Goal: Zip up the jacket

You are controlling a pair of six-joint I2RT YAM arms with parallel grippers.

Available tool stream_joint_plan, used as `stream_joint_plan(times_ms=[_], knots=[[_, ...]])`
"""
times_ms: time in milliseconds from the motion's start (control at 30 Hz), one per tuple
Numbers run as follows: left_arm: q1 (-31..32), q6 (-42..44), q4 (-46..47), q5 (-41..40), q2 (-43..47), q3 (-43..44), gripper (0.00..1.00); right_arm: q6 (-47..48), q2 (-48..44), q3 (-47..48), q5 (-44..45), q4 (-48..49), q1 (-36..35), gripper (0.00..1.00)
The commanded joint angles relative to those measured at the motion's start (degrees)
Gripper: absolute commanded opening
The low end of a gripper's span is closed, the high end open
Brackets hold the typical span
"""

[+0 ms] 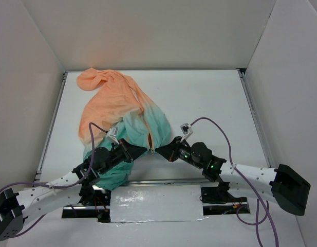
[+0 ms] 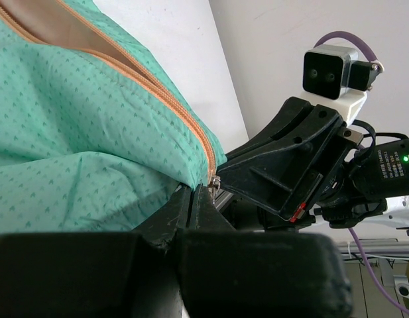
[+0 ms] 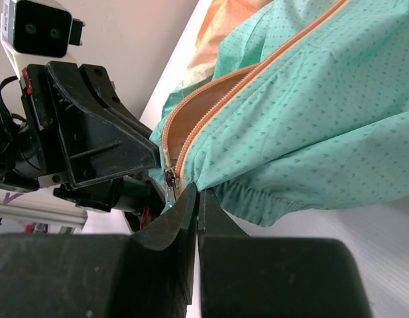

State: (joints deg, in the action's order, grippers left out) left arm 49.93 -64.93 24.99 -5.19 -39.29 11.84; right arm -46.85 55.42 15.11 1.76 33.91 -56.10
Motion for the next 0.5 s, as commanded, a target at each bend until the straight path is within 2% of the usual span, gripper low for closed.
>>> stream_joint_plan(times_ms=[0, 467], knots=[[-0.19, -0.64, 4.36, 0.62, 0.35, 0.03, 0.0, 0.53, 0.48, 2.73, 0.79, 3.62, 0.2, 0.0], [-0.19, -0.64, 5.33, 0.97, -1.32, 0.21, 0.0, 1.23, 0.83, 3.96, 0.35, 2.65, 0.37, 0.0]])
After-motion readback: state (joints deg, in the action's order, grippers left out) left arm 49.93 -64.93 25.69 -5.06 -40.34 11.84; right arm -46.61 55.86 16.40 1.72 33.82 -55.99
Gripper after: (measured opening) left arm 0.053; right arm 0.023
